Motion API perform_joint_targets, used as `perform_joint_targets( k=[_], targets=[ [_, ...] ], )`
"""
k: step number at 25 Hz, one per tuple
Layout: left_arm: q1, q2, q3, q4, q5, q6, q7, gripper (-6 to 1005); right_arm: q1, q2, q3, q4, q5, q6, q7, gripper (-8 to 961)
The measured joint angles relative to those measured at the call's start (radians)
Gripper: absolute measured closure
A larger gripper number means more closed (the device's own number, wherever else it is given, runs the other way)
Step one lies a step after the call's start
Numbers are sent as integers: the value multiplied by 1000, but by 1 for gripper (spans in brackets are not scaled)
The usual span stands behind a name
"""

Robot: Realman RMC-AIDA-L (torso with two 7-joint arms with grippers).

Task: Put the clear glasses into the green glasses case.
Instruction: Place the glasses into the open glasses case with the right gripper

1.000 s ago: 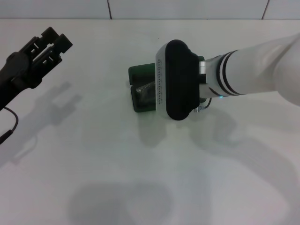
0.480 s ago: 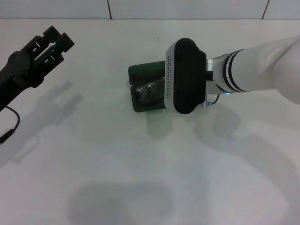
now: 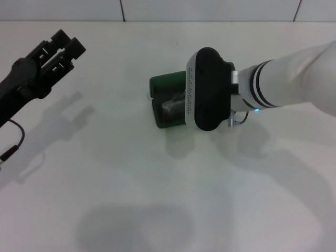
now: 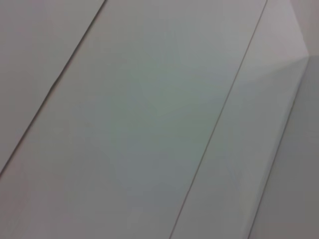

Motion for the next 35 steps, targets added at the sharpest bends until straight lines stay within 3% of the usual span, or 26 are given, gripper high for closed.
perform_joint_targets(
  k=[8, 30, 35],
  targets=[
    [3, -1, 0, 1, 2, 5, 0, 301, -15, 0, 13, -69, 17, -88, 1, 524],
    [3, -4, 0, -1, -5, 4, -7, 301, -10, 0, 18, -28, -22, -34, -8, 535],
    [0, -4, 0, -1, -5, 2, -6, 301, -9, 0, 17, -26, -24, -35, -8, 606]
  ],
)
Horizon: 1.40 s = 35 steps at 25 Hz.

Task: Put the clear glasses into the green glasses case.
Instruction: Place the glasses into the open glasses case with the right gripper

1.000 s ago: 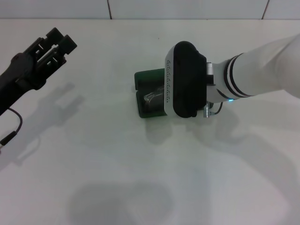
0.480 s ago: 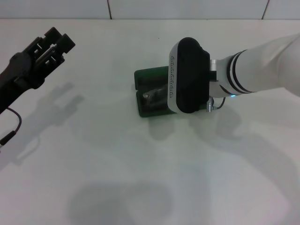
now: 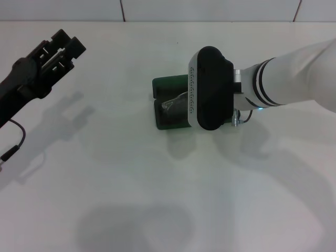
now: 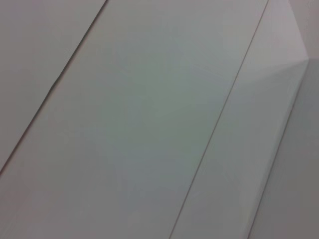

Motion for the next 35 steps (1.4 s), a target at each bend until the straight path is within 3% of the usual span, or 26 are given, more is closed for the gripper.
perform_joint_targets(
  k=[11, 16, 27, 35],
  targets=[
    [0, 0, -3, -1, 0, -3, 3, 301, -4, 0, 3, -5, -1, 3, 0, 729],
    [0, -1, -3, -1, 0, -3, 4, 301, -5, 0, 7, -8, 0, 3, 0, 840],
    [0, -1, -3, -2, 0, -1, -2, 301, -9, -2, 64, -63, 42, -74, -4, 892],
    [-6, -1, -1, -2, 0, 1, 2, 301, -34, -1, 2, -50, -12, -5, -32, 874]
  ],
)
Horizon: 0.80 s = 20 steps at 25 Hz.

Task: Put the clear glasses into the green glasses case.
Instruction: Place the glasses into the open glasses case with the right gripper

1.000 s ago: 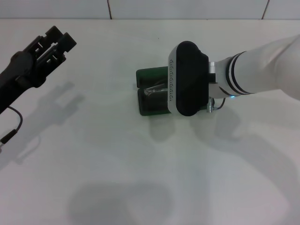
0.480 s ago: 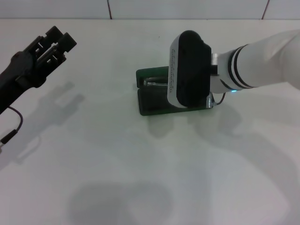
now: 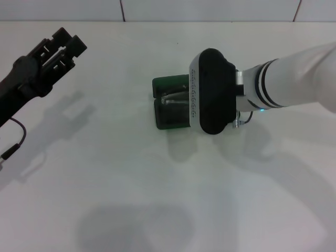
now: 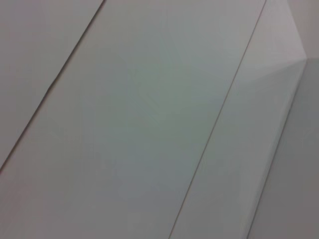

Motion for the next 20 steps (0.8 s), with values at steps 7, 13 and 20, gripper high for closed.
perform_joint_targets(
  k=[7, 13, 20],
  targets=[
    [-3, -1, -3, 5, 0, 0, -1, 301, -20, 1, -61, 23, -48, 112, -3, 858],
    [-3, -2, -1, 5, 0, 0, -5, 301, -37, 1, -97, 28, -58, 151, -4, 844],
    [4, 0, 1, 2, 0, 0, -6, 301, -77, 0, -156, 20, -93, 220, -4, 828]
  ],
)
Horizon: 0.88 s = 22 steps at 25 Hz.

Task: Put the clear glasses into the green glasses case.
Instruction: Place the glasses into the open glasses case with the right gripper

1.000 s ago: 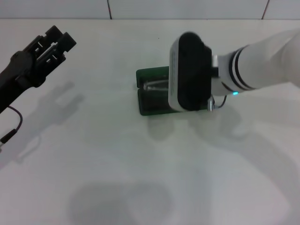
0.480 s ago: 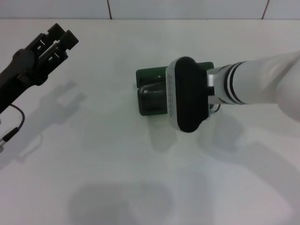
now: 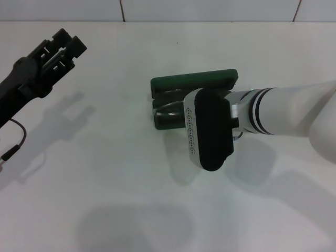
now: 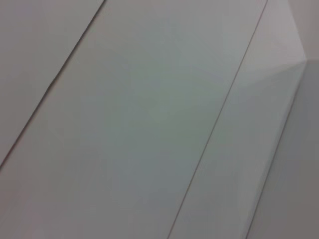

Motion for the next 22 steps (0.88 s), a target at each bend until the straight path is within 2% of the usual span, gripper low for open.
perform_joint_targets(
  k=[11, 22],
  targets=[
    [6, 1, 0, -3, 6, 2, 0, 301, -5, 0, 4, -5, 1, 6, 8, 802],
    [16, 7, 0, -4, 9, 5, 1, 301, -20, 0, 1, -5, -11, 67, 0, 777]
  ],
)
